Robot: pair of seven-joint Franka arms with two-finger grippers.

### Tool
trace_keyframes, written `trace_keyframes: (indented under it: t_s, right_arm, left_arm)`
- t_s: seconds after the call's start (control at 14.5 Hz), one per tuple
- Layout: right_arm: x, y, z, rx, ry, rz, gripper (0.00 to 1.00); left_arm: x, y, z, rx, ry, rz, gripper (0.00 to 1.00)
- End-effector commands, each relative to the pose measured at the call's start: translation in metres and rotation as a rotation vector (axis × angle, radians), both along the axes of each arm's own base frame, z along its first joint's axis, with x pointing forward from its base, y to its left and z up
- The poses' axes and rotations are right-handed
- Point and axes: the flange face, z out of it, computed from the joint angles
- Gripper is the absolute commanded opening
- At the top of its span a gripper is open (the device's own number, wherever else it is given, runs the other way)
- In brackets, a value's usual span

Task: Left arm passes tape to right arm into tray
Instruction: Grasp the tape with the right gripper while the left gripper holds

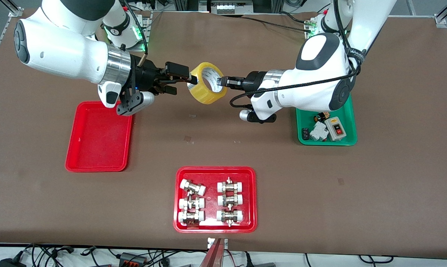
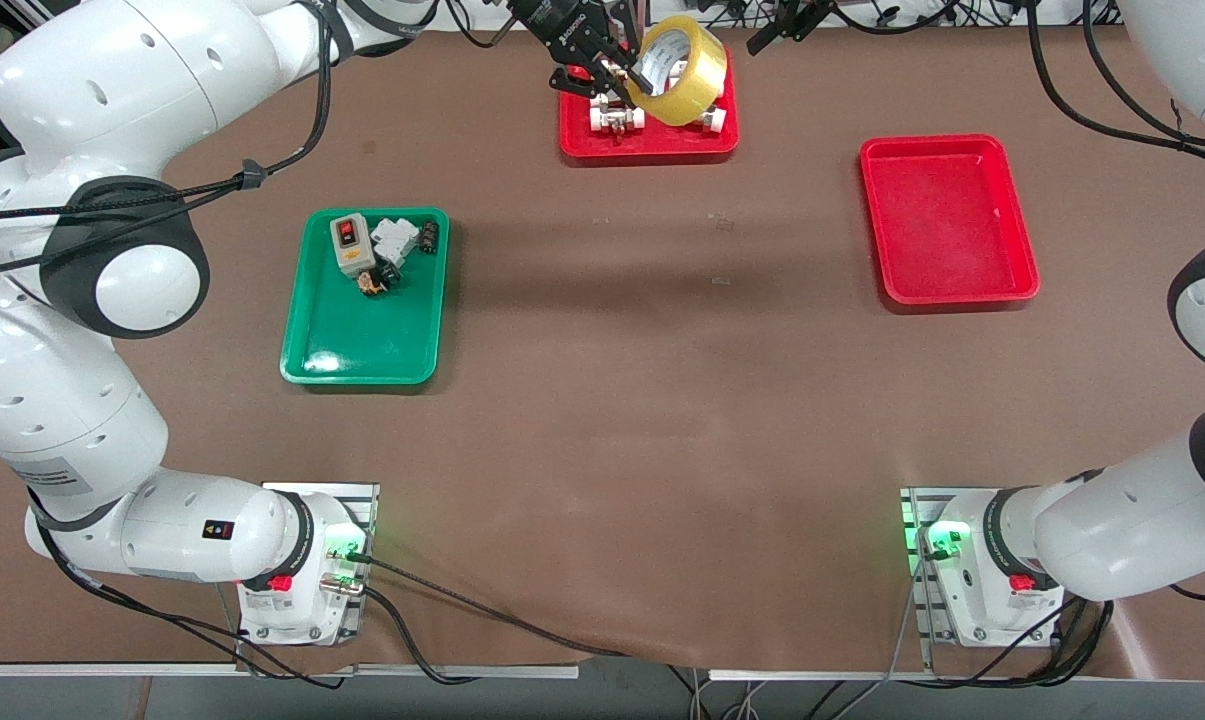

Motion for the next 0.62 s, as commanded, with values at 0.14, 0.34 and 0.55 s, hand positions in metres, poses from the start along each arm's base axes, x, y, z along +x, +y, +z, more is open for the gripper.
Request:
trace_keyframes:
  t_s: [0.14, 0.34, 0.55]
  right_arm:
    - [-0.0065, 0.0249, 0.0004, 0.018, -0.008, 0.024, 1.0]
    - [-0.0053, 0.0242, -0.0017, 0.016, -0.009, 0.026, 1.0]
    - [-0.0047, 0.0253, -0.0049, 0.011, -0.01, 0.032, 0.85]
  left_arm:
    - [0.0023, 0.0006, 0.0112, -0.03, 0.013, 0.003, 0.0]
    - [0.0023, 0.0006, 0.0111, -0.029, 0.011, 0.001, 0.0]
    - [0.0005, 0.0011, 0.0091, -0.028, 0.017, -0.014, 0.0]
